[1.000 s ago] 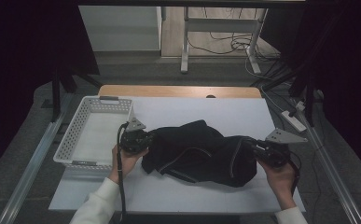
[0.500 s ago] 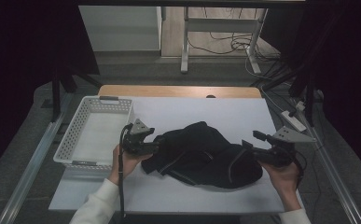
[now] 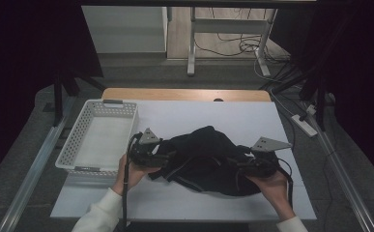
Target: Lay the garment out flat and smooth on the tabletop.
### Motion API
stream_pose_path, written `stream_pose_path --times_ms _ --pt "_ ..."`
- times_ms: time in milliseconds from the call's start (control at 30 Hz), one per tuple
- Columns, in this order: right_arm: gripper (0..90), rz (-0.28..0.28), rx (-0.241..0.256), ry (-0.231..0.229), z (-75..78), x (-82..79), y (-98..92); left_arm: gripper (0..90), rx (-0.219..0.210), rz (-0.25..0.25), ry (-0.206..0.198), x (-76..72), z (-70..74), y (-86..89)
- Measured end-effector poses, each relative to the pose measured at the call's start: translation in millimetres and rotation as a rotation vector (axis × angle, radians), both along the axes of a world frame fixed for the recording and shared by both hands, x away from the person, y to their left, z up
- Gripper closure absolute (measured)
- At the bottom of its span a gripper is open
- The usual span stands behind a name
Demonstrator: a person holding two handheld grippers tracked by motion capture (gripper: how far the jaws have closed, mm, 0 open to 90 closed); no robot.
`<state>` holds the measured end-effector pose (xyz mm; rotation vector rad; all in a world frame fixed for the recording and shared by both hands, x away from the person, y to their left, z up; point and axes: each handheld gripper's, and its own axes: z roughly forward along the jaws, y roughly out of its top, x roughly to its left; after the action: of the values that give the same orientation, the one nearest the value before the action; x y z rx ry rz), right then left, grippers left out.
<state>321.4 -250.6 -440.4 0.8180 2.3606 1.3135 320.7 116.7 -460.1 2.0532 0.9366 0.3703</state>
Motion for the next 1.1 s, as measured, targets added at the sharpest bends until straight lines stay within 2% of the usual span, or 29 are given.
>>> stream_pose_path --times_ms 333,467,567,733,833,1100 --pt "37.5 0.075 -0.041 0.036 -14.1 -0.9 27.9 27.3 0.001 -0.001 0.019 0.7 -3.0 0.0" --pt "37.6 0.109 -0.04 0.056 -18.3 1.1 40.3 26.2 -0.009 0.009 0.026 2.5 -1.5 3.5" --pt "37.5 0.158 -0.04 0.063 -17.9 0.7 57.1 25.3 -0.029 0.022 0.017 3.2 5.6 9.3" --pt "37.2 0.222 -0.085 0.075 -27.7 2.8 89.8 25.1 -0.048 0.047 0.004 2.4 13.1 16.2" --pt "37.2 0.242 -0.105 0.082 -34.2 4.2 100.9 24.9 -0.054 0.057 0.002 2.9 14.9 19.6" --pt "37.1 0.263 -0.125 0.095 -40.7 4.1 115.1 24.3 -0.061 0.07 0.004 4.6 18.5 24.1"
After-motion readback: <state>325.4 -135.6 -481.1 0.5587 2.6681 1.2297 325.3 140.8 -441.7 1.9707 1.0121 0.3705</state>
